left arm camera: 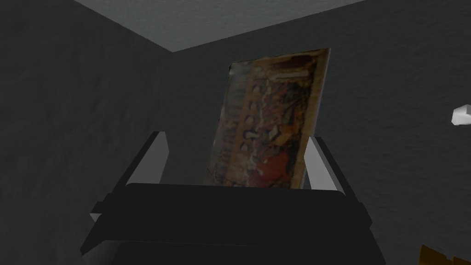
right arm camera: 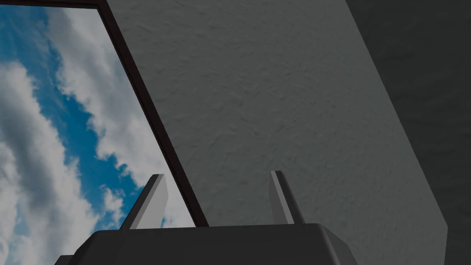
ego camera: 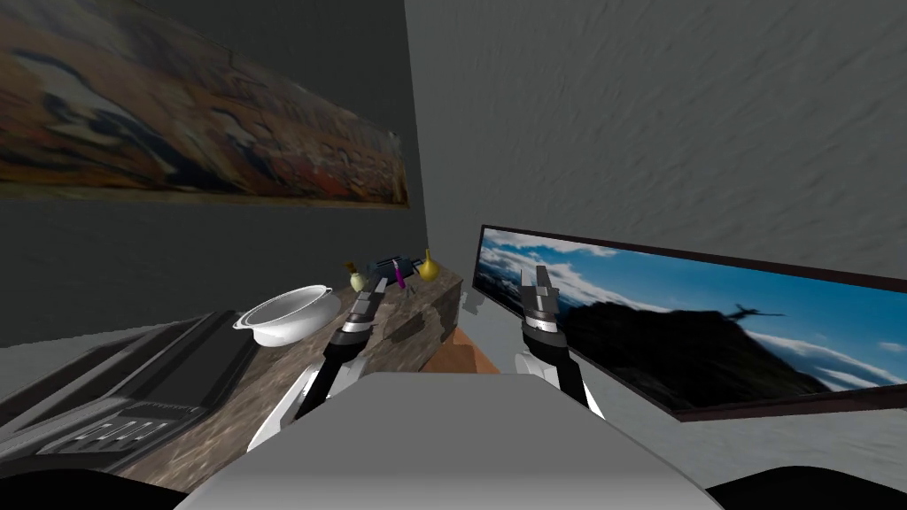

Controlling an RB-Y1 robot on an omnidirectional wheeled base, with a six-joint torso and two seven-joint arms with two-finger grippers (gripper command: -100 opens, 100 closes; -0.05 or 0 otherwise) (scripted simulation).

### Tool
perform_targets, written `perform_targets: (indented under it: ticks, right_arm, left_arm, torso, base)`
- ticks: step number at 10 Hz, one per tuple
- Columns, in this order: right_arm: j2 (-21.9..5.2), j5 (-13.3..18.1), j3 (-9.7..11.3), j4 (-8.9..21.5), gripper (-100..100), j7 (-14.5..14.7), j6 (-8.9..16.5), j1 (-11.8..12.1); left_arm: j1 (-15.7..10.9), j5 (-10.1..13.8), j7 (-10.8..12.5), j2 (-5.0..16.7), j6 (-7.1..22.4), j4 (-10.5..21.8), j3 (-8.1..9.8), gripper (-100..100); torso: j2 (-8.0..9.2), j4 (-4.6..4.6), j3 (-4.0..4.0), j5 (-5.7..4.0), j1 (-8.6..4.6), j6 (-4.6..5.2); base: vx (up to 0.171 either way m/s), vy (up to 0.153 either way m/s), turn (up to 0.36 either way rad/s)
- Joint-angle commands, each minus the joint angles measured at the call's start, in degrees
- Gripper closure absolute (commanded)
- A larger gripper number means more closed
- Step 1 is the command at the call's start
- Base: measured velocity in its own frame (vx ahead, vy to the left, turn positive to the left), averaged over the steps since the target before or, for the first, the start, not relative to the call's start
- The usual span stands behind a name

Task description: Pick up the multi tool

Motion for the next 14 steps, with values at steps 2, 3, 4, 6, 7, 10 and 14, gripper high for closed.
perform_targets:
  ticks: [2,3,4,6,7,10,14]
  right_arm:
    - [0.0,0.0,0.0,0.0,0,0.0,0.0,0.0]
    - [0.0,0.0,0.0,0.0,0,0.0,0.0,0.0]
    - [0.0,0.0,0.0,0.0,0,0.0,0.0,0.0]
    - [0.0,0.0,0.0,0.0,0,0.0,0.0,0.0]
    - [0.0,0.0,0.0,0.0,0,0.0,0.0,0.0]
    - [0.0,0.0,0.0,0.0,0,0.0,0.0,0.0]
    - [0.0,0.0,0.0,0.0,0,0.0,0.0,0.0]
  left_arm:
    - [-0.5,-3.2,-0.6,1.6,-0.2,2.3,1.69,-100]
    - [-1.1,-5.3,-1.0,2.5,-0.5,4.1,2.71,-100]
    - [-1.7,-7.0,-1.4,3.5,-0.8,5.9,3.70,-100]
    - [-2.4,-9.5,-1.8,4.4,-1.1,7.8,4.67,-100]
    - [-3.2,-11.6,-2.3,5.3,-1.4,9.8,5.60,-100]
    - [-4.9,-15.9,-3.3,7.2,-2.2,14.0,7.39,-100]
    - [-7.7,-21.8,-4.8,9.7,-3.6,20.1,9.82,-100]
  torso:
    - [-0.05,-0.01,-0.02,0.00,0.02,-0.01]
    - [-0.11,-0.02,-0.06,-0.01,-0.05,-0.03]
    - [-0.13,-0.03,-0.07,-0.02,-0.09,0.00]
    - [-0.09,-0.02,-0.05,0.00,0.01,0.00]
    - [-0.12,-0.02,-0.07,-0.01,-0.05,-0.02]
    - [-0.15,-0.03,-0.08,-0.01,-0.08,-0.04]
    - [-0.18,-0.04,-0.10,-0.01,-0.07,-0.02]
  base:
    - [-0.041,0.050,-0.093]
    - [-0.035,0.028,-0.094]
    - [-0.048,0.045,-0.152]
    - [-0.044,0.048,-0.148]
    - [-0.038,0.027,-0.103]
    - [-0.038,0.034,-0.127]
    - [-0.036,0.038,-0.143]
